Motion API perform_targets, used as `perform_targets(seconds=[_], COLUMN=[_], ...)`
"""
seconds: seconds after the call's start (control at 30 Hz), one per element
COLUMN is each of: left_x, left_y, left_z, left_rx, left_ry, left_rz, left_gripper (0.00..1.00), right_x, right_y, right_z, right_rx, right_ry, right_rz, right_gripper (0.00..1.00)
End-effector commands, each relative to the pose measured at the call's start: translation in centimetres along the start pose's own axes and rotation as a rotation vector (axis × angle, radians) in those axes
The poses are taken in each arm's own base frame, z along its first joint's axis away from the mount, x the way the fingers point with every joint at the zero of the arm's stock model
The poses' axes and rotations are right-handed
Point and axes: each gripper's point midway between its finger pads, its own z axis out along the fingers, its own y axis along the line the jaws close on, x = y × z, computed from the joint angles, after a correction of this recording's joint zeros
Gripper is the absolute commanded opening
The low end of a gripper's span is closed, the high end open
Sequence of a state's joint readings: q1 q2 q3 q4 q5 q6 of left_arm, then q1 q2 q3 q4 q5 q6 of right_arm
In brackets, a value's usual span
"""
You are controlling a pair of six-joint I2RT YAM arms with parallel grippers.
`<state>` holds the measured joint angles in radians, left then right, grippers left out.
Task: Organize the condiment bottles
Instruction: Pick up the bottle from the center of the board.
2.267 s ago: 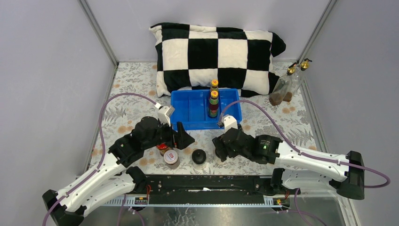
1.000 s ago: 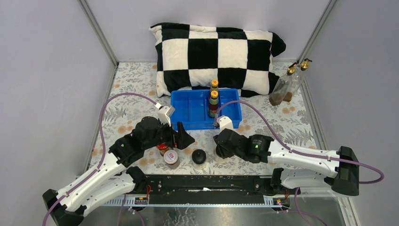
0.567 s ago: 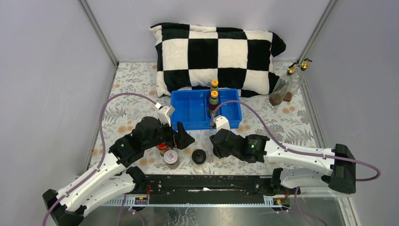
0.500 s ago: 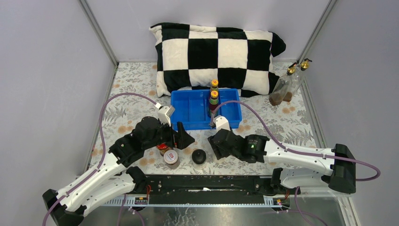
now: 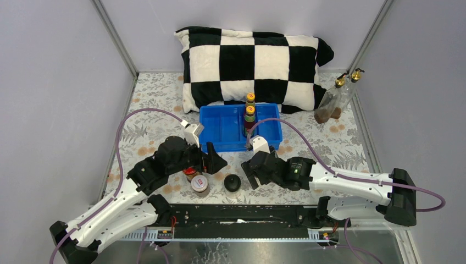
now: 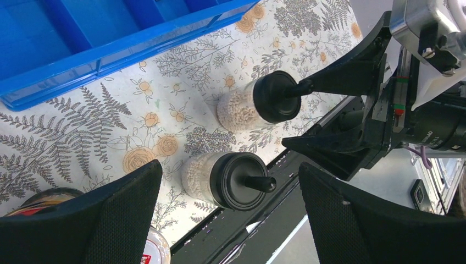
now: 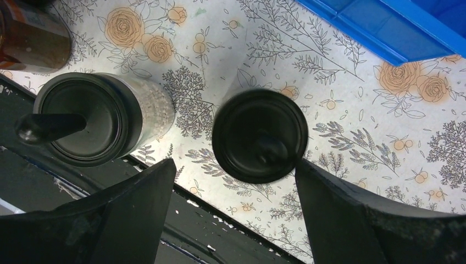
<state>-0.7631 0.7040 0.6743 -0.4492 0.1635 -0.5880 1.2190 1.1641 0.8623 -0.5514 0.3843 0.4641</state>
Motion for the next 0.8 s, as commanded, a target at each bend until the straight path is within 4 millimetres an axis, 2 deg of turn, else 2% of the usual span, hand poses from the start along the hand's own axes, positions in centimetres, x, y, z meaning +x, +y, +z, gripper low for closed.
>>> perform_targets(seconds=[0.0,0.13,0.4,0.77], left_x=[-0.9,-1.0,-1.6,-4.1], left_y=[-0.4,-0.4,-0.3,-0.3], left_z=[-0.2,-0.2,-0.4,-0.1], left_rx=[0.01,0.006,-0.01,-0.077], left_ry=[-0.033,-0.033,-0.049,-0.081], left_rz=[0.032,0.035,0.045,0.05], left_gripper=[0.98,0.98,0.98,0.99], right_x=[-1.4,-2.0,-2.8,-3.6], right_y=[0.3,0.4,-0.6,-1.2], right_z=[-1.2,-1.2,-0.9,-1.7], right_rx=[-0.005,0.004,0.079,0.092], right_ry=[-0.035,-0.044,-0.064,-0.123], right_rz=[-0.01,-0.019,-0.039,-0.005], right_gripper=[0.87,0.87,0.88,0.88])
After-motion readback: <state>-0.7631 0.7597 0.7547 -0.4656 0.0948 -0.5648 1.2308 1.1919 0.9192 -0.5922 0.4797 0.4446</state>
